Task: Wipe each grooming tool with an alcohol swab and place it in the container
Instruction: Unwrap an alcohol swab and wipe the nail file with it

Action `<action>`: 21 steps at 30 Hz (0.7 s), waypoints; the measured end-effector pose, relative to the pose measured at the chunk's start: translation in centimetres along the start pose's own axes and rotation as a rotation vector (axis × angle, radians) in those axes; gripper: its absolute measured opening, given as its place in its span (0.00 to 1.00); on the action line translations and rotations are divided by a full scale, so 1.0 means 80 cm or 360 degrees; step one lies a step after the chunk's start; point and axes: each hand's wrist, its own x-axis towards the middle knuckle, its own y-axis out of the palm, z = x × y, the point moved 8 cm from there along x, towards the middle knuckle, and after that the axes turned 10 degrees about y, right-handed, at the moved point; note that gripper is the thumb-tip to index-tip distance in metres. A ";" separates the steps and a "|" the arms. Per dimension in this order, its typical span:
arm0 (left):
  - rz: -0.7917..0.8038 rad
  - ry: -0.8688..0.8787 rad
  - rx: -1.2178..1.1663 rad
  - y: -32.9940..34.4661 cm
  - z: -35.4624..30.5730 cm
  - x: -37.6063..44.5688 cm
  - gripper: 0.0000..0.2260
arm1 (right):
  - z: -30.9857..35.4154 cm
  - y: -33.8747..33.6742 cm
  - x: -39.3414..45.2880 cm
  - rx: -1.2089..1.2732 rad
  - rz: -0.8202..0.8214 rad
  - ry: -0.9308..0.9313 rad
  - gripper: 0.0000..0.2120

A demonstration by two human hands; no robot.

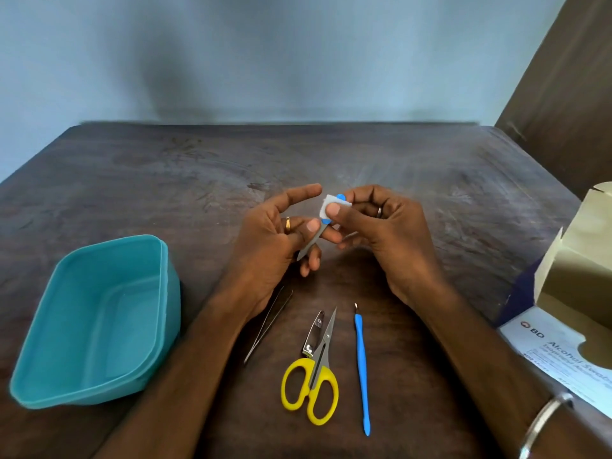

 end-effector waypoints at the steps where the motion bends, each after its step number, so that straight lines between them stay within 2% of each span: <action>1: 0.0002 0.0001 0.0007 0.000 0.000 0.000 0.19 | 0.001 -0.001 0.000 -0.0006 -0.0013 -0.0010 0.07; 7: -0.0014 -0.0002 -0.0026 0.002 -0.002 -0.002 0.16 | 0.001 -0.005 0.000 0.0040 -0.0098 -0.0023 0.06; 13: -0.0111 -0.0032 0.0108 -0.001 0.011 -0.001 0.04 | 0.003 -0.015 0.003 0.0129 -0.0205 -0.0060 0.08; 21: -0.0068 -0.0008 0.0153 -0.001 0.009 -0.002 0.03 | 0.006 -0.006 0.003 0.0038 -0.0119 -0.0086 0.20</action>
